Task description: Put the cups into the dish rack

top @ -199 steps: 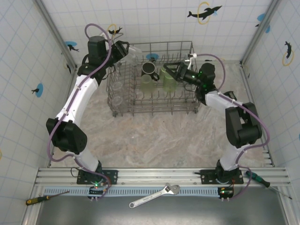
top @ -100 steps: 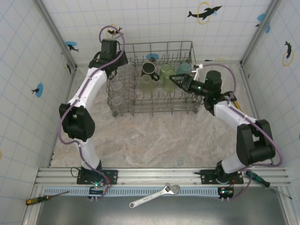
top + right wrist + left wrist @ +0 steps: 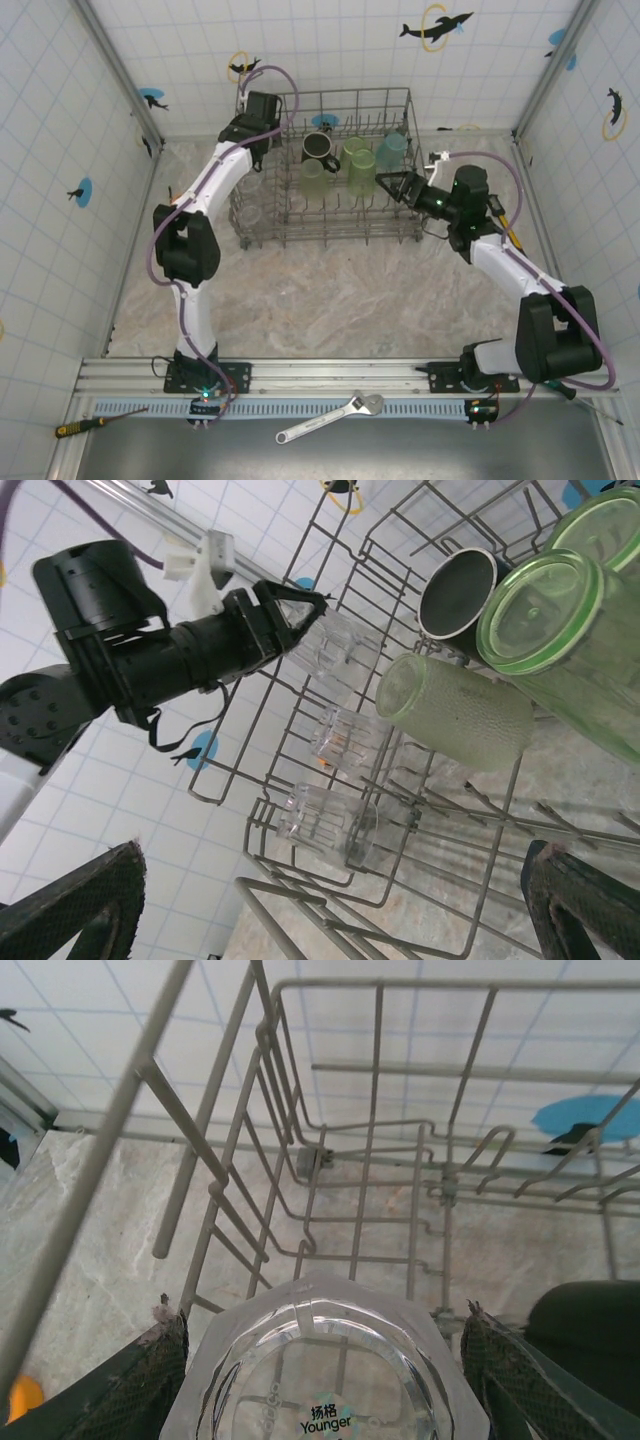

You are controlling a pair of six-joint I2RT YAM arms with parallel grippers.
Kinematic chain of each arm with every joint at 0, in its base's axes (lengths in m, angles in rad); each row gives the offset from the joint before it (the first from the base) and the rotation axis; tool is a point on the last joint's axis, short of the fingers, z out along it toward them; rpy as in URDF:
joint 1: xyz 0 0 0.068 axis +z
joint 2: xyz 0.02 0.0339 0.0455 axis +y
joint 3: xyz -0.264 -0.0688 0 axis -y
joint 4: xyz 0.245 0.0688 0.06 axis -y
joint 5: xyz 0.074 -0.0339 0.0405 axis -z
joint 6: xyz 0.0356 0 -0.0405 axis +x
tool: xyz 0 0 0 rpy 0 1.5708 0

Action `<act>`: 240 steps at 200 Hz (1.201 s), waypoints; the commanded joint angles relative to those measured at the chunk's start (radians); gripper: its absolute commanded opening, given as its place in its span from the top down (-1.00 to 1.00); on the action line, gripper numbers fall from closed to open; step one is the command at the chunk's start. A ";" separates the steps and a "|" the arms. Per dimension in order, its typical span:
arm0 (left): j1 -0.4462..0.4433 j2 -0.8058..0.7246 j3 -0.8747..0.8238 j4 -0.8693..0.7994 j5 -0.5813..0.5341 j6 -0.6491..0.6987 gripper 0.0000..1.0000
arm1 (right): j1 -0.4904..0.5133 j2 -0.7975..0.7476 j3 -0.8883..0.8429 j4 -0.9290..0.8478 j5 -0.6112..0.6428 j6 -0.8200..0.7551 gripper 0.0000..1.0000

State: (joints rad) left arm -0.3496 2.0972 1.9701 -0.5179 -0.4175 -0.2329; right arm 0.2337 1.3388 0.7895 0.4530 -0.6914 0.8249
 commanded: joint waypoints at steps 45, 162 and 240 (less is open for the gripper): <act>0.006 0.070 0.054 0.015 -0.065 0.029 1.00 | -0.019 -0.059 -0.032 -0.055 0.035 -0.047 -0.99; 0.006 0.151 0.034 0.017 -0.071 0.017 0.89 | -0.043 -0.085 -0.056 -0.072 0.037 -0.063 -0.99; 0.005 0.133 0.026 0.011 -0.066 -0.019 -0.87 | -0.057 -0.086 -0.062 -0.100 0.050 -0.058 -0.99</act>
State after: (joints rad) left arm -0.3561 2.2387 1.9839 -0.5045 -0.4648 -0.2268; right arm 0.1890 1.2774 0.7486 0.3645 -0.6514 0.7731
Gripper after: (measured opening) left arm 0.868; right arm 0.995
